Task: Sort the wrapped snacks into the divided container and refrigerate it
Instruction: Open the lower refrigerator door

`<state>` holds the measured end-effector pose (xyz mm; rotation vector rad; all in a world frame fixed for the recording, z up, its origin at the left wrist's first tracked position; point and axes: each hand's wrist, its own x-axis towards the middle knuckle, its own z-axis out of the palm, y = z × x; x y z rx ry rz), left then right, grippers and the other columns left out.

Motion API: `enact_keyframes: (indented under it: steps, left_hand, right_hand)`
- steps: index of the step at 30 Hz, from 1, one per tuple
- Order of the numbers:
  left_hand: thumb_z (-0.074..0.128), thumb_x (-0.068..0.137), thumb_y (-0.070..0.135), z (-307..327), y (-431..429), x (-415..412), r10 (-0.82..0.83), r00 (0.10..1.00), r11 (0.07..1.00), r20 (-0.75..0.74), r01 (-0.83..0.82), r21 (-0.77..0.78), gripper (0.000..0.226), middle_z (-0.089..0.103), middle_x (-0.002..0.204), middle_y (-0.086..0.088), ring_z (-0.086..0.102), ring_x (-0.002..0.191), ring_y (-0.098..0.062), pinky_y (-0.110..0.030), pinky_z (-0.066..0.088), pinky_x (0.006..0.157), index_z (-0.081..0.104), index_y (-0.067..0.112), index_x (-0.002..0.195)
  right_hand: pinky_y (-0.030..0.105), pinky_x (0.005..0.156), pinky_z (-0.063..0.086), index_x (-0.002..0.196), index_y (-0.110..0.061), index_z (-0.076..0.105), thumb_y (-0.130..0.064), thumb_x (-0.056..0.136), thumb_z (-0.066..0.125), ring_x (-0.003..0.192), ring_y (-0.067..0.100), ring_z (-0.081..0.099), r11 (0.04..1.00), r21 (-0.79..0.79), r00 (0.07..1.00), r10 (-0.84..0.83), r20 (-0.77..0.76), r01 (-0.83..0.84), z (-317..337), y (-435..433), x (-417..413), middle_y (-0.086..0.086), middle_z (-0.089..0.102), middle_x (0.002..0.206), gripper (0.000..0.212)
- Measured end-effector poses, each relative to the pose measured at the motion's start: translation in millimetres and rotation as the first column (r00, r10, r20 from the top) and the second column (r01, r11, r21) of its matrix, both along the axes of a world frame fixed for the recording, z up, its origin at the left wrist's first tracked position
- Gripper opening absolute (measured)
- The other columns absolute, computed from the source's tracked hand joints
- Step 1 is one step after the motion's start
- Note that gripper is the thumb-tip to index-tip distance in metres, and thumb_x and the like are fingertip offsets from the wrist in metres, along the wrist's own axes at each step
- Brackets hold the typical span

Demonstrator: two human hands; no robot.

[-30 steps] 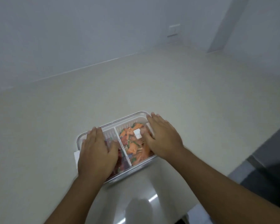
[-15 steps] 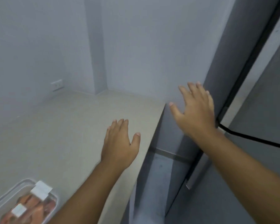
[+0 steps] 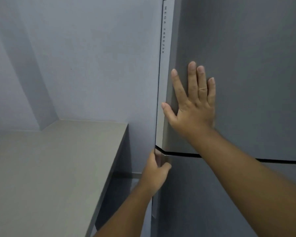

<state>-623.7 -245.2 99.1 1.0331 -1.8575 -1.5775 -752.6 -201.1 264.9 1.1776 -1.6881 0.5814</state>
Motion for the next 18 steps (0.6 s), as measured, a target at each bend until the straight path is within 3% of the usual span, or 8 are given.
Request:
enact_keyframes:
  steps: [3,6,8,11,15,18]
  left_hand:
    - [0.064,0.080,0.031,-1,0,1,0.017,0.999,0.999,-0.028,-0.016,0.030,0.058,0.064,0.128,0.011,0.061,0.117,-0.012,-0.040,0.049,0.103,0.048,0.036,0.136]
    - [0.065,0.083,0.026,-3,5,5,-0.007,0.999,1.000,-0.042,0.007,0.013,0.061,0.061,0.132,0.009,0.060,0.118,-0.008,-0.037,0.049,0.103,0.044,0.034,0.140]
    - [0.065,0.089,0.022,-10,15,15,-0.016,0.998,1.000,-0.063,0.015,-0.002,0.067,0.061,0.128,0.019,0.060,0.115,0.000,-0.028,0.050,0.098,0.036,0.038,0.147]
    - [0.059,0.096,0.024,-23,37,48,-0.072,0.992,0.995,-0.102,0.064,-0.080,0.066,0.066,0.105,0.031,0.064,0.099,0.009,-0.011,0.049,0.075,0.030,0.045,0.152]
    - [0.053,0.095,0.029,-37,71,96,-0.135,0.981,0.962,-0.137,0.096,-0.256,0.049,0.066,0.100,0.024,0.065,0.095,0.003,-0.012,0.052,0.074,0.050,0.050,0.140]
    - [0.047,0.093,0.036,-36,83,103,-0.214,0.954,0.955,-0.211,0.159,-0.250,0.039,0.062,0.122,0.029,0.058,0.116,0.008,-0.008,0.049,0.086,0.057,0.053,0.127]
  right_hand:
    - [0.052,0.122,0.003,0.158,-0.025,0.016,-0.059,0.090,0.046,0.152,0.033,0.010,1.000,-0.023,1.000,0.016,-0.017,-0.016,1,-2,-1,0.016,0.015,0.164,0.082]
    - [0.053,0.122,0.000,0.159,-0.024,0.013,-0.059,0.091,0.047,0.152,0.034,0.007,0.999,0.039,0.998,0.008,0.055,-0.010,-12,6,6,0.016,0.011,0.165,0.083]
    - [0.054,0.122,-0.002,0.159,-0.023,0.005,-0.059,0.091,0.049,0.153,0.034,-0.002,0.990,0.139,0.991,-0.019,0.135,0.000,-32,16,14,0.016,0.001,0.166,0.089]
    - [0.053,0.122,-0.002,0.157,-0.024,-0.012,-0.060,0.091,0.047,0.151,0.029,-0.018,0.960,0.280,0.955,-0.086,0.285,0.002,-63,37,31,0.011,-0.021,0.164,0.095]
    - [0.049,0.122,-0.007,0.153,-0.031,-0.024,-0.070,0.091,0.031,0.148,0.024,-0.027,0.861,0.509,0.801,-0.291,0.524,-0.020,-98,72,62,0.006,-0.032,0.161,0.091]
    - [0.048,0.122,-0.009,0.155,-0.034,-0.016,-0.080,0.085,0.019,0.149,0.024,-0.026,0.756,0.655,0.622,-0.507,0.596,-0.011,-110,117,74,0.008,-0.025,0.163,0.090]
